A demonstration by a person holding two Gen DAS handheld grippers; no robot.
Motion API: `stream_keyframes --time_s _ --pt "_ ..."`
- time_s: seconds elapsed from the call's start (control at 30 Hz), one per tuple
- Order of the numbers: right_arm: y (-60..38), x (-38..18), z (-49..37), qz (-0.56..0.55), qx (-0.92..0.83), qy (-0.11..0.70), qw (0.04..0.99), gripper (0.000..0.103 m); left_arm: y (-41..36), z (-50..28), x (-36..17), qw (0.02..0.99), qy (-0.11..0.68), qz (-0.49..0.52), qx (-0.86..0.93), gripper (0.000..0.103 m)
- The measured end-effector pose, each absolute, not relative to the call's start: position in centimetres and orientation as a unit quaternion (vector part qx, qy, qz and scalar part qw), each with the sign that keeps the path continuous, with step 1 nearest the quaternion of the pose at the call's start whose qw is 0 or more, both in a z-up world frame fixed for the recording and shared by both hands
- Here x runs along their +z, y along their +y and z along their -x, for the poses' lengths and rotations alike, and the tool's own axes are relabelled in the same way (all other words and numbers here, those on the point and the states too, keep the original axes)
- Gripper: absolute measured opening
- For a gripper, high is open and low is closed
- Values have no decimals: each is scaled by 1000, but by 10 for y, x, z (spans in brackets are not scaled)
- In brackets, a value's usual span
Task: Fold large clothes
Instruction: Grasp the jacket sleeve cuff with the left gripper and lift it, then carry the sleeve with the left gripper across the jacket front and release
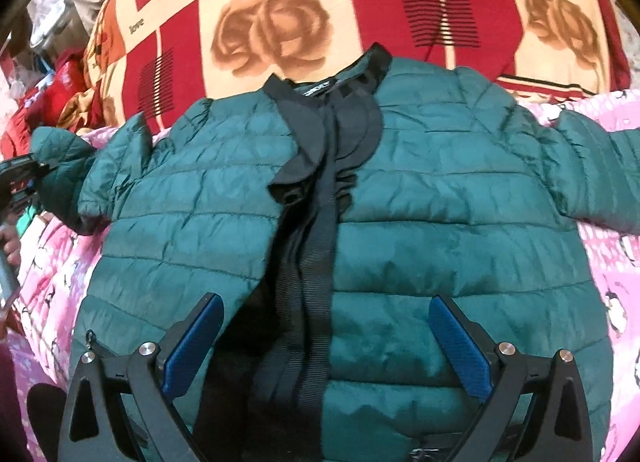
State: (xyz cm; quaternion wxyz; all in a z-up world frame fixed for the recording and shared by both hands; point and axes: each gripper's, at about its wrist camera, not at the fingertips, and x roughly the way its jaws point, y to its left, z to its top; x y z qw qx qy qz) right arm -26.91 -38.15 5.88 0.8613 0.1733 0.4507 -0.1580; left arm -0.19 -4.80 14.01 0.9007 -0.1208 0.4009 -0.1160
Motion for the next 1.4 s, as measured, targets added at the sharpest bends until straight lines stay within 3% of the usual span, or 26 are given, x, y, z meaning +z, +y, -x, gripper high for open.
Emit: stream_keyframes --time_s 0.7,1.4 --pt "-408 75 308 -158 -194 442 861 102 -208 117 182 886 381 7 -264 16" --pt "-454 73 333 -179 -235 437 849 102 -326 150 128 831 440 -39 -338 16"
